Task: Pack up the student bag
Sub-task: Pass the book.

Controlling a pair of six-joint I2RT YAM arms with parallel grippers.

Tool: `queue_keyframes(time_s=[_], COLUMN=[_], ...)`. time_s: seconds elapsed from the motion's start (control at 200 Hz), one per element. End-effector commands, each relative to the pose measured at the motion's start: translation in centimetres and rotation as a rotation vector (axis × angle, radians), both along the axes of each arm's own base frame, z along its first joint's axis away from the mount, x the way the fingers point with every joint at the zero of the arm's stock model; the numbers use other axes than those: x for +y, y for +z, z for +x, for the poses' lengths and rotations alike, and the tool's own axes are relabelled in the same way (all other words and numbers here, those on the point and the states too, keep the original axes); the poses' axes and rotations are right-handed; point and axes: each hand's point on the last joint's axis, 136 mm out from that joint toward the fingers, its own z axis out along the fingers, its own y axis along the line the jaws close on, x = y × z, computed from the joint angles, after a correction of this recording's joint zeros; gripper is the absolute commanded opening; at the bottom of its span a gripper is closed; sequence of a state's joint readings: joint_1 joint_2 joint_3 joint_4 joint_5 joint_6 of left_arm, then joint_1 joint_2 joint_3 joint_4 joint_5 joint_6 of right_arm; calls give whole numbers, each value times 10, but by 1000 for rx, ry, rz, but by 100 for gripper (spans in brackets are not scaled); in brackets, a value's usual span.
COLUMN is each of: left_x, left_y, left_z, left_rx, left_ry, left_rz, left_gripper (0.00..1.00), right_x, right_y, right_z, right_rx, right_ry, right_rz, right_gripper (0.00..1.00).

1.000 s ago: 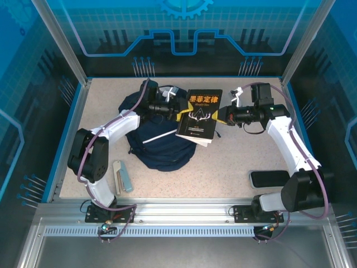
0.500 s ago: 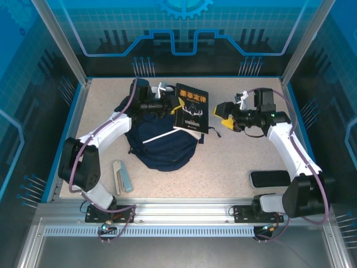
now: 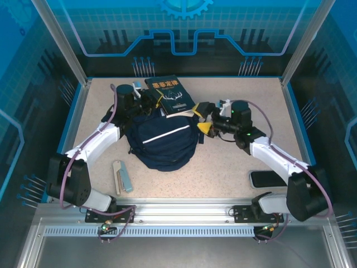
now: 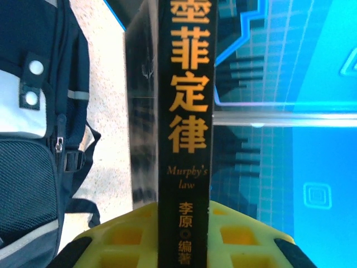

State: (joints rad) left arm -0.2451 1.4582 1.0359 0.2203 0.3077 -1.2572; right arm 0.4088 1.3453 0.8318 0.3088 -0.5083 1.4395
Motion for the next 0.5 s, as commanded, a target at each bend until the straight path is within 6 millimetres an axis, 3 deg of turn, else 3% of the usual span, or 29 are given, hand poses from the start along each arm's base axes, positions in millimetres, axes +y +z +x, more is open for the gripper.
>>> queue_keyframes(time_s=[0.0, 0.04, 0.055, 0.13, 0.285, 0.495], left_x=[14, 14, 15, 15, 12, 12], left_y=[46, 46, 45, 43, 39, 38], left_z=[2, 1, 1, 1, 4, 1], left_rx=[-122, -124, -123, -111, -94, -92], left_ry=[106, 113, 117, 126, 124, 121], left_rz=[-110, -111, -110, -104, -123, -125], left_gripper=[5, 5, 5, 5, 5, 5], right_x=[22, 31, 35, 52, 80, 79], right_y=[37, 32, 41, 46, 42, 30], right_z=[21, 24, 27, 33, 49, 67], right_rx=[-43, -20, -30, -23, -6, 1], right_ry=[-66, -58, -55, -45, -38, -102], right_rz=[176, 187, 202, 240, 293, 286], right_gripper=[100, 100, 100, 100, 99, 90])
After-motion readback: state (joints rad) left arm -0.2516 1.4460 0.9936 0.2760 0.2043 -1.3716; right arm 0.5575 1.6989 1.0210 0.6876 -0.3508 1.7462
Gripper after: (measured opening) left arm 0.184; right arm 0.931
